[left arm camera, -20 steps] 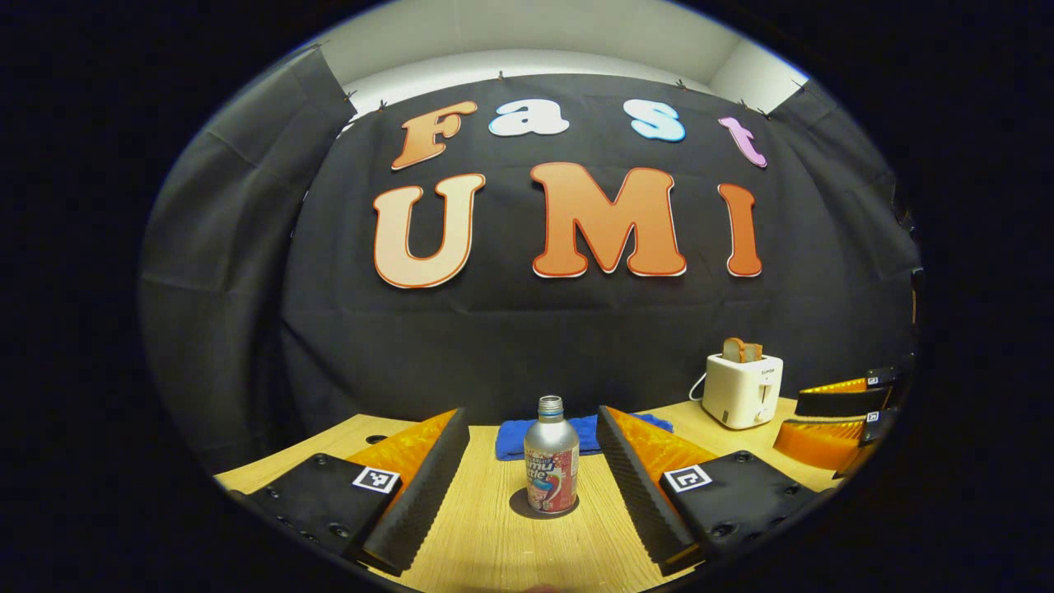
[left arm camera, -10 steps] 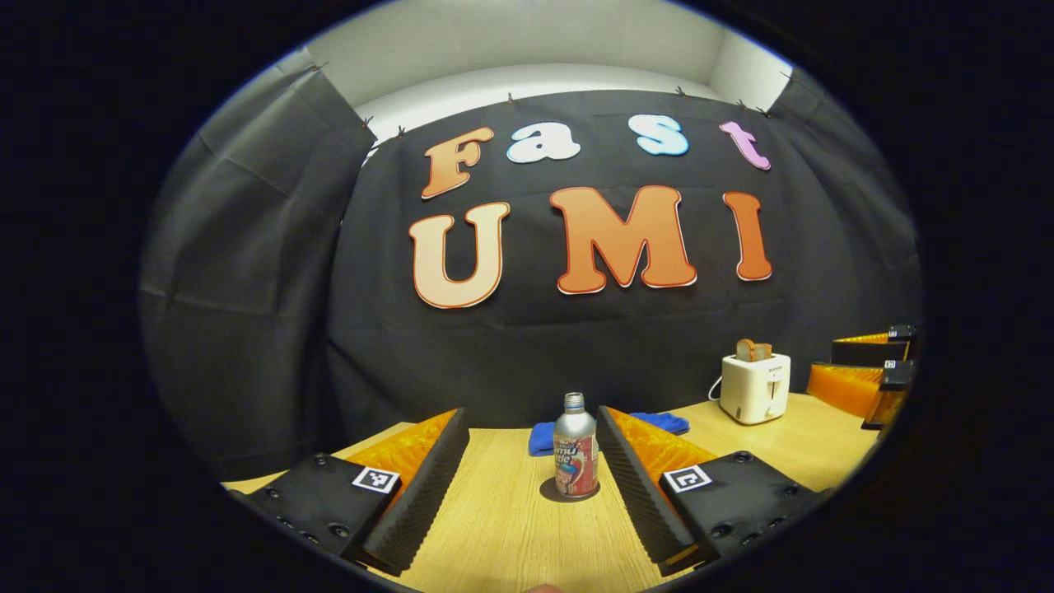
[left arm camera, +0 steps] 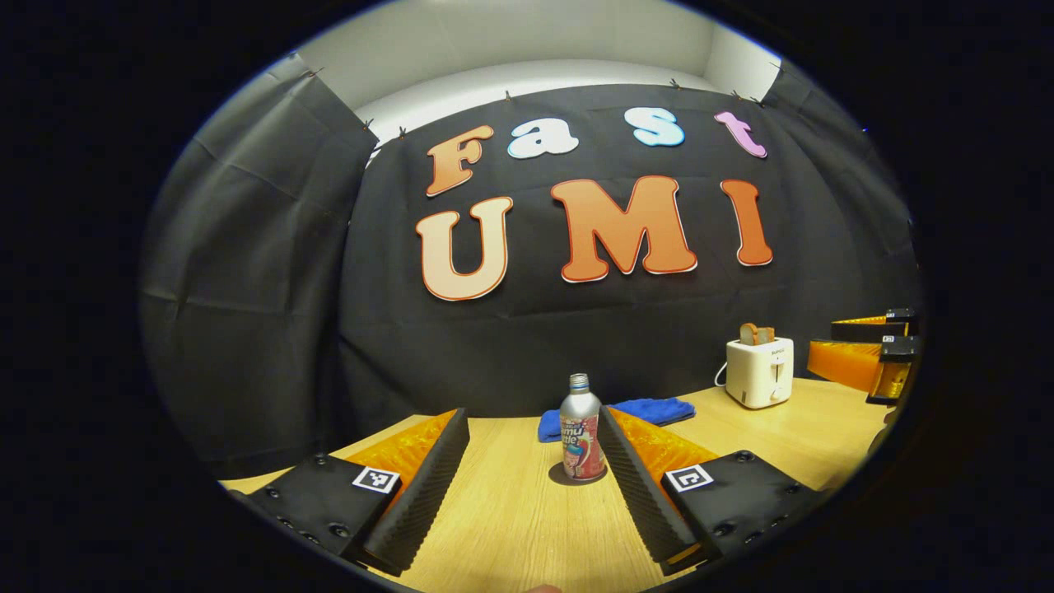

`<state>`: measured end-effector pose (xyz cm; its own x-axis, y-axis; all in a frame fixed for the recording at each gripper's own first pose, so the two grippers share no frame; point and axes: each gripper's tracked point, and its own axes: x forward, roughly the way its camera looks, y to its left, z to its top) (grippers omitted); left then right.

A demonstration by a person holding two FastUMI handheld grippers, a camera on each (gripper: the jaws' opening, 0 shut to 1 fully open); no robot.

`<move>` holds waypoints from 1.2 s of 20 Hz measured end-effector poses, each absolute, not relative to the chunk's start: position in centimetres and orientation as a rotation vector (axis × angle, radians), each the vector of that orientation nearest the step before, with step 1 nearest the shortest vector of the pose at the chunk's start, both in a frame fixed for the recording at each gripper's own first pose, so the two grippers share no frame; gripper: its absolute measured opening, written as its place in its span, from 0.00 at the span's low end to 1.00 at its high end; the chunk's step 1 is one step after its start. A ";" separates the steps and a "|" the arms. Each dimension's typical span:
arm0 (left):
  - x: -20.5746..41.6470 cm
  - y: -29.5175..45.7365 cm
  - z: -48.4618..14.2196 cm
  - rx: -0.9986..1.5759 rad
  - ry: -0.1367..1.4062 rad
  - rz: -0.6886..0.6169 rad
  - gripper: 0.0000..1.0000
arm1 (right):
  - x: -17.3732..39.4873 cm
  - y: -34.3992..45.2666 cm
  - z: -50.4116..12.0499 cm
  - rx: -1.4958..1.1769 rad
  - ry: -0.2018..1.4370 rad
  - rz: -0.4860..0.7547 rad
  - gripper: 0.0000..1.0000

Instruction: Open the teacup lid with one hand, grasp the water bottle and pour water into the teacup with the other hand; after pouring, place the water bottle on the coaster and then close the teacup lid.

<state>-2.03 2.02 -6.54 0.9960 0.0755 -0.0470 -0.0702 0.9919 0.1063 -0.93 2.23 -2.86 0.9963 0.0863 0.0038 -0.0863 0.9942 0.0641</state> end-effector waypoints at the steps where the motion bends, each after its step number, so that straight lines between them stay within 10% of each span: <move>1: -2.1 2.1 -6.7 0.100 0.055 0.075 1.00 | -1.0 2.3 -2.8 0.058 -0.003 0.090 0.81; 24: -2.3 5.1 -7.2 0.089 0.052 0.165 1.00 | -2.1 -0.3 -2.2 0.067 -0.034 0.057 0.81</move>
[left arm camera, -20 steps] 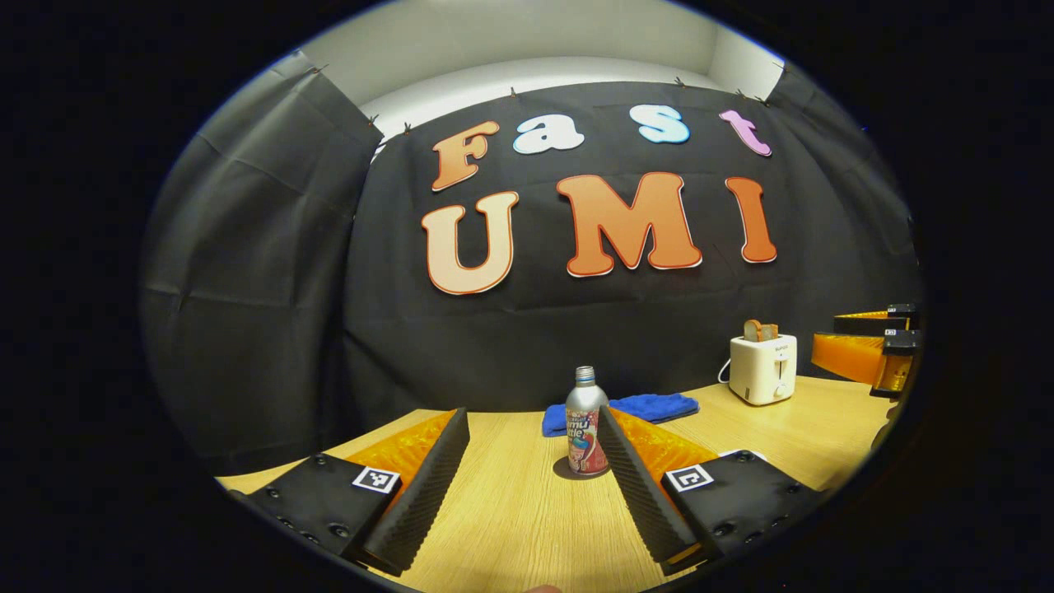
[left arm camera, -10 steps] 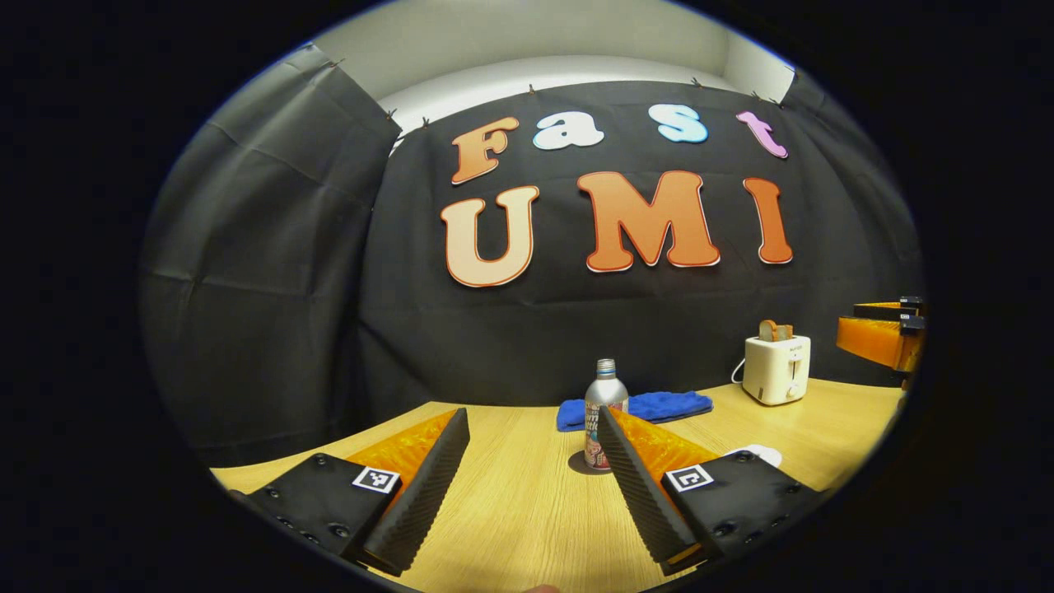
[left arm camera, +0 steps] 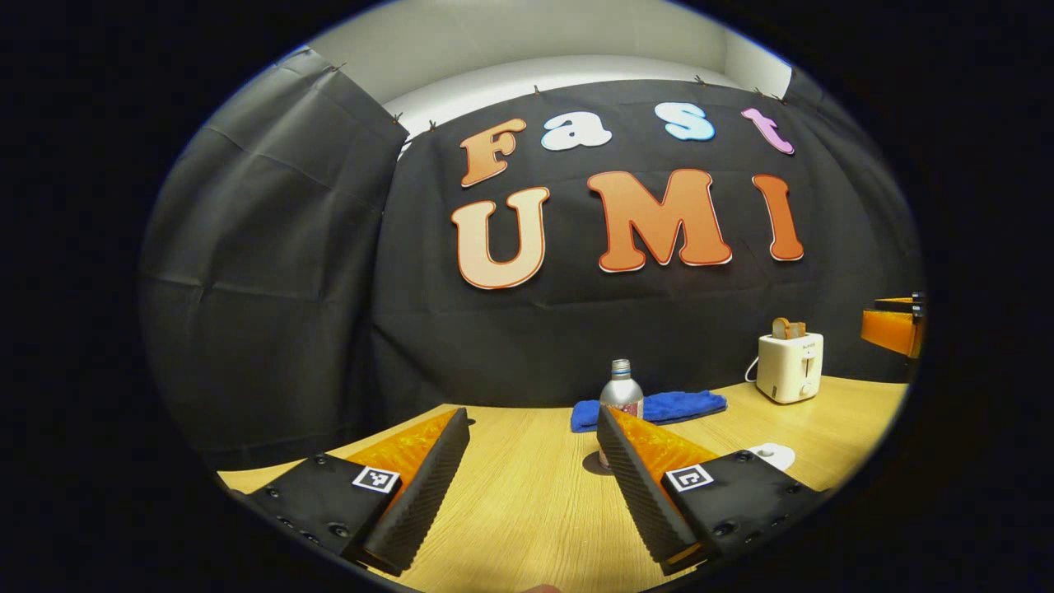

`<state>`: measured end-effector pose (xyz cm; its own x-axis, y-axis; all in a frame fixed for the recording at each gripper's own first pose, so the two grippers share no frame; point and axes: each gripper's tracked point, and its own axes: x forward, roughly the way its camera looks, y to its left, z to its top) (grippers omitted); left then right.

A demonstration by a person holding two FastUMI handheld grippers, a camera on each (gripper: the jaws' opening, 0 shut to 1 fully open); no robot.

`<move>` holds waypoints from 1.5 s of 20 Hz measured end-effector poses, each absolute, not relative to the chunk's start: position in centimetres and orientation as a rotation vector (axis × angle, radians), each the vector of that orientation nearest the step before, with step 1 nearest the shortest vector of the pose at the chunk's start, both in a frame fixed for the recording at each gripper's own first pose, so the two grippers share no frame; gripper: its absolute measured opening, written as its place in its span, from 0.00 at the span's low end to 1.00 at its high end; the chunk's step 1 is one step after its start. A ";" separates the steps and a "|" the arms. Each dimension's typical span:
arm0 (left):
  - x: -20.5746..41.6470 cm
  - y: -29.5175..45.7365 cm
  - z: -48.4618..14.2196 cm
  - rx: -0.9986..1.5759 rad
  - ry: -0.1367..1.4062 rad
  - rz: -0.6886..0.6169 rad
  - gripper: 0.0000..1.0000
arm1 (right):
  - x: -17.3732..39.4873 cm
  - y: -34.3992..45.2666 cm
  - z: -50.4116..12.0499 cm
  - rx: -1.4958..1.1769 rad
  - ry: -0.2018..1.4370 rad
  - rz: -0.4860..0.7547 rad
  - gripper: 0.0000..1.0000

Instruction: Open the teacup lid with one hand, grasp the water bottle and pour water into the teacup with the other hand; after pouring, place the water bottle on the coaster and then close the teacup lid.

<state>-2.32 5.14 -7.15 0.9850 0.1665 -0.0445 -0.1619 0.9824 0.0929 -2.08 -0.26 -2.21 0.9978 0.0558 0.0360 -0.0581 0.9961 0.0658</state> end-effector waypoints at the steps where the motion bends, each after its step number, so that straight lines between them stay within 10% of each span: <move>1: -2.1 5.0 -6.8 0.089 0.045 0.167 1.00 | -2.0 -0.2 -2.1 0.067 -0.035 0.059 0.81; 30: 1.5 0.7 -7.2 0.139 0.021 0.002 1.00 | 0.2 4.6 -3.0 0.107 -0.003 0.197 0.81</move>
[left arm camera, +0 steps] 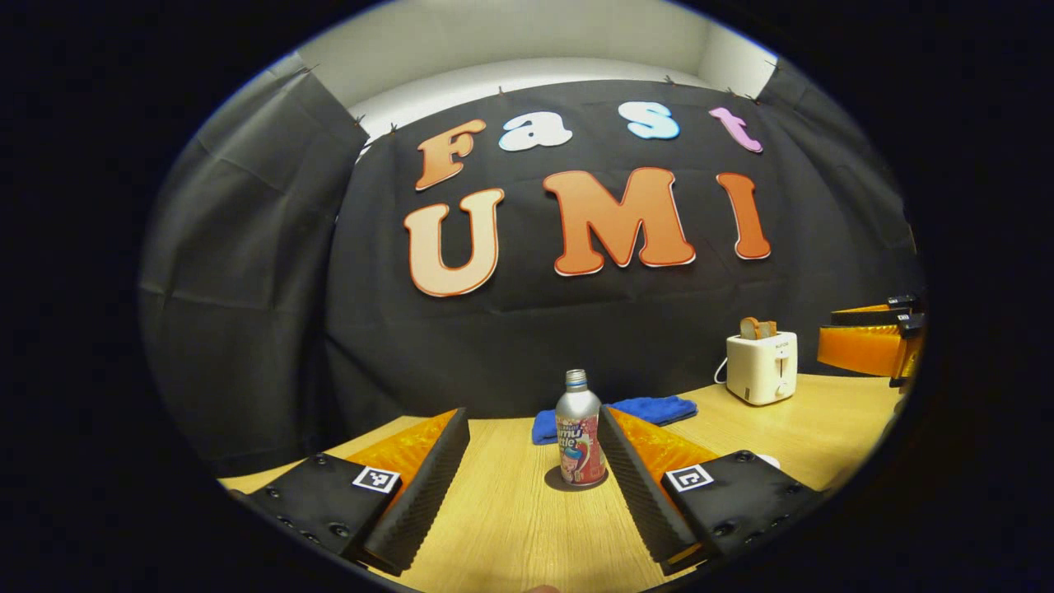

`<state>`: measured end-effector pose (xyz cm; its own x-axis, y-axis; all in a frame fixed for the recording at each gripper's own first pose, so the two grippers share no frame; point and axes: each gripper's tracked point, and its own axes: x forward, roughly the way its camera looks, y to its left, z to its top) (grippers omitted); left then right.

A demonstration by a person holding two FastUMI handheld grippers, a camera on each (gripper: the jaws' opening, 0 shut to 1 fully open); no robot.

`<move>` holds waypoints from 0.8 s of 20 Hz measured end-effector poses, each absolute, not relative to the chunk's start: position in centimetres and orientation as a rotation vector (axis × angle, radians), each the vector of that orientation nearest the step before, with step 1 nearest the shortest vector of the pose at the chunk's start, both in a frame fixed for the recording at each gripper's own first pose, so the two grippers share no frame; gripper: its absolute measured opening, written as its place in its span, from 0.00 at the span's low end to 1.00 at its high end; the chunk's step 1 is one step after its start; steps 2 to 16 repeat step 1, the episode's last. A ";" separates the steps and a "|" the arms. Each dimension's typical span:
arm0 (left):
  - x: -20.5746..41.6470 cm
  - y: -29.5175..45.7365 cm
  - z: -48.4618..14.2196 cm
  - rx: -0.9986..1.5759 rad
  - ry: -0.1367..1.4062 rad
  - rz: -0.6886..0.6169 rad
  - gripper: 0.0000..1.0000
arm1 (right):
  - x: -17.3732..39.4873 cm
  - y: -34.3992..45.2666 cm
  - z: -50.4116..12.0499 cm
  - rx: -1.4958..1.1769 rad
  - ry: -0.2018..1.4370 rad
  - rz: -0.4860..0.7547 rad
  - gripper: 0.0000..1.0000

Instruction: Open the teacup lid with one hand, grasp the water bottle and pour water into the teacup with the other hand; after pouring, place the water bottle on the coaster and then close the teacup lid.

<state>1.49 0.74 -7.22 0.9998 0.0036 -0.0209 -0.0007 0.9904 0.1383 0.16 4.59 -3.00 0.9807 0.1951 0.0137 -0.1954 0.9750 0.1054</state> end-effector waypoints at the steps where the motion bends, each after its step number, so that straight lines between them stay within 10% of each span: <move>1: 1.5 0.3 -6.7 0.156 0.005 -0.020 1.00 | 0.1 4.9 -3.1 0.111 0.000 0.202 0.81; 16: 1.5 0.3 -6.7 0.156 0.005 -0.020 1.00 | 0.1 4.9 -3.1 0.111 0.000 0.202 0.81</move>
